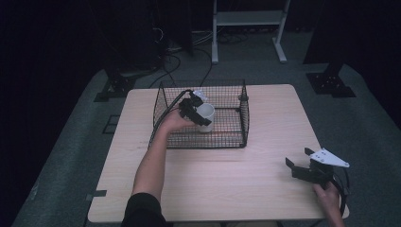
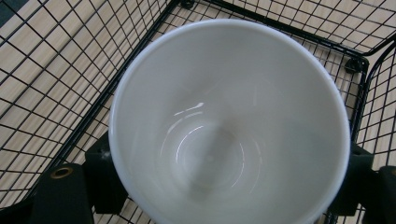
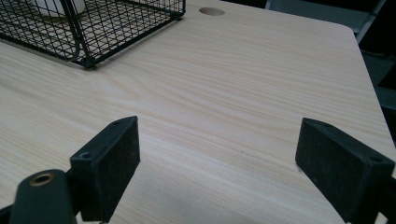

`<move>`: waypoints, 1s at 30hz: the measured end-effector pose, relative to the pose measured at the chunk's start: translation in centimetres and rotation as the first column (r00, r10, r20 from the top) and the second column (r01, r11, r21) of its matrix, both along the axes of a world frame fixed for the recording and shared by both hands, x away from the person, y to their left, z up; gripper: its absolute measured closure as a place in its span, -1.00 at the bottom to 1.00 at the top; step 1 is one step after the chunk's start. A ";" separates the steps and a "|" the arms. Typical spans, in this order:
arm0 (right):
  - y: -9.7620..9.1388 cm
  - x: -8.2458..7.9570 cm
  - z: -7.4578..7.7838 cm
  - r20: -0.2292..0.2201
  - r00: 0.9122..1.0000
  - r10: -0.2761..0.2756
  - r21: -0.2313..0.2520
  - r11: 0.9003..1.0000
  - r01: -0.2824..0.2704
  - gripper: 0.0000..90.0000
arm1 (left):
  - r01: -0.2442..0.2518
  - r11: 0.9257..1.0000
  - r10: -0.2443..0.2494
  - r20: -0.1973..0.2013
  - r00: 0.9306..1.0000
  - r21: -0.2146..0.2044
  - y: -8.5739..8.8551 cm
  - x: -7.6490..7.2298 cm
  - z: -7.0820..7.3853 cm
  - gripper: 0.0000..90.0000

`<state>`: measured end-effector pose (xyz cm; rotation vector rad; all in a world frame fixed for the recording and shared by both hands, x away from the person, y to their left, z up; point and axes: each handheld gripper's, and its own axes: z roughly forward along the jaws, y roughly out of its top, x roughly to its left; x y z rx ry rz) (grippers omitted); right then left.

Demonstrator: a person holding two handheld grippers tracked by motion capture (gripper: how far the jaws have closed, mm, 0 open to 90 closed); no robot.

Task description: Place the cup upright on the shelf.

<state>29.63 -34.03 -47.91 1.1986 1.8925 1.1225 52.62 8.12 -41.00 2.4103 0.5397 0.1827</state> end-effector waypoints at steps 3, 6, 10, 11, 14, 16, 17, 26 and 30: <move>0.0 0.0 0.0 0.000 1.000 -0.001 0.000 1.000 0.001 -0.71 | 0.003 1.000 -0.003 0.006 1.000 0.000 0.0 0.0 0.1 -0.56; 0.0 0.0 0.0 0.000 1.000 -0.001 0.000 1.000 0.001 -0.71 | -0.001 1.000 0.001 0.002 1.000 -0.015 0.0 0.0 0.1 -0.59; 0.0 0.0 0.0 -0.001 1.000 -0.001 -0.001 1.000 0.001 -0.71 | -0.009 1.000 0.009 0.012 1.000 -0.020 0.0 -0.1 0.4 -0.72; 0.0 0.0 0.0 0.000 1.000 0.000 -0.001 1.000 0.000 -0.71 | -0.015 1.000 0.015 0.014 1.000 -0.026 0.0 -0.1 0.5 -0.74; 0.0 0.0 0.0 -0.001 1.000 0.001 -0.001 1.000 -0.001 -0.71 | -0.013 0.999 0.014 0.018 1.000 -0.035 0.0 -0.2 0.8 -0.75; 0.0 0.0 0.0 -0.001 1.000 0.001 -0.001 1.000 -0.001 -0.71 | -0.016 0.999 0.017 0.021 1.000 -0.039 0.0 -0.3 1.0 -0.79; 0.0 0.0 0.0 -0.001 1.000 0.001 -0.001 1.000 -0.001 -0.71 | -0.015 0.999 0.016 0.032 0.999 -0.043 0.0 -0.3 1.2 -0.80; 0.0 0.0 0.0 0.000 1.000 0.001 -0.001 1.000 -0.001 -0.71 | -0.014 0.998 0.019 0.072 0.997 -0.059 0.2 -1.3 2.8 -0.84; 0.0 0.0 0.0 -0.001 1.000 0.003 -0.002 1.000 -0.003 -0.71 | -0.024 0.996 0.032 0.097 0.995 -0.082 0.8 -2.2 3.7 -0.84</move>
